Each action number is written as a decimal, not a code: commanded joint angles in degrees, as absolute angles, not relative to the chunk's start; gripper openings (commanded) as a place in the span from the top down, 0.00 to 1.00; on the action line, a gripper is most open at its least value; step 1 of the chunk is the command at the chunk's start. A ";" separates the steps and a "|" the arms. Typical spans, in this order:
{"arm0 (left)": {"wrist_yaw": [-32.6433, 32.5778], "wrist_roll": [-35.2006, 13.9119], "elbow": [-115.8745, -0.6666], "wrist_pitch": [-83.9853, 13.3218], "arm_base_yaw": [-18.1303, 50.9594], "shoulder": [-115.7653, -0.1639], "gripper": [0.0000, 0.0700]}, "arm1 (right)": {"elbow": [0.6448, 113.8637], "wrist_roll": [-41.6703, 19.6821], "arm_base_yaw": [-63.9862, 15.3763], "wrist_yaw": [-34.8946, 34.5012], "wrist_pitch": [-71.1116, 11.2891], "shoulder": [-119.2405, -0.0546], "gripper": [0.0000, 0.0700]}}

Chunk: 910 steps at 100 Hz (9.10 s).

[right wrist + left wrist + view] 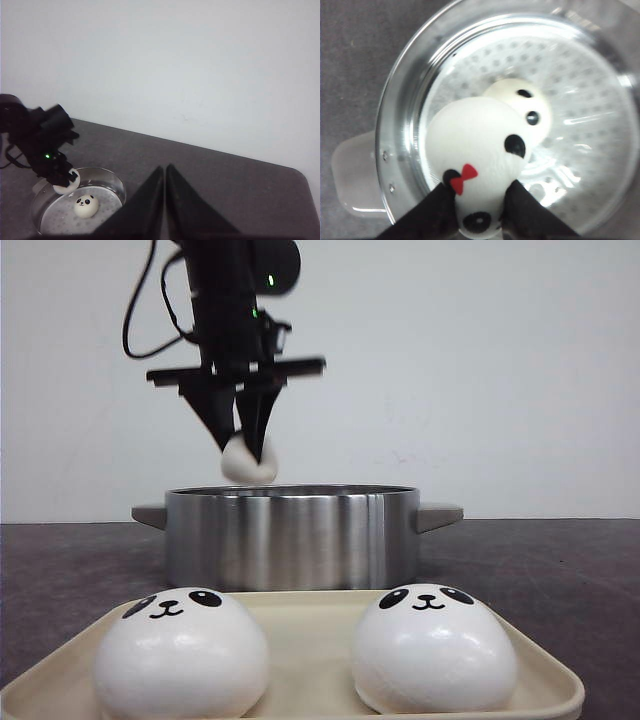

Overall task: Steam buns
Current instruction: 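Carry the bun with the left gripper into the pot and open, then raise the open left gripper out of the pot, then lower the right gripper onto the near panda bun beside it and grasp, then carry the bun with the right gripper into the pot and release, then raise the right gripper away from the pot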

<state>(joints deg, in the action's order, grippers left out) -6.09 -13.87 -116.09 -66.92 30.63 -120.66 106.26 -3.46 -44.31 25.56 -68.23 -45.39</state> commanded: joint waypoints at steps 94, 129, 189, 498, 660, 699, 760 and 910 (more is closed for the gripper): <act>-10.66 -12.58 -118.76 -63.42 29.54 -131.98 0.98 | 107.18 -6.07 -44.86 25.56 -67.83 -46.00 1.00; -5.96 -17.21 -118.76 -62.30 29.54 -134.19 0.56 | 107.18 -6.09 -44.86 25.63 -67.81 -46.00 1.00; -5.72 -17.19 -123.92 -65.91 29.52 -134.19 0.09 | 107.18 -6.96 -44.86 25.61 -67.79 -46.00 1.00; -23.11 -12.51 -112.71 -85.08 39.18 -40.77 0.27 | 59.70 -33.47 -51.24 -11.79 -48.56 -90.02 0.32; -24.40 -13.21 -112.71 -85.03 39.18 -40.91 0.27 | 101.75 -9.37 -38.89 -0.12 -55.59 -97.82 1.00; -24.43 -14.66 -112.71 -85.03 39.18 -40.91 0.27 | 101.75 -8.38 -36.18 -3.97 -58.30 -111.44 1.00; -24.43 -14.66 -112.71 -85.03 39.18 -40.91 0.27 | 101.73 -8.56 -35.33 -5.89 -59.48 -119.44 1.00; -7.79 -29.71 -84.18 -83.61 39.18 -41.19 0.25 | 130.15 -1.72 -41.21 -2.96 -65.65 -99.37 1.00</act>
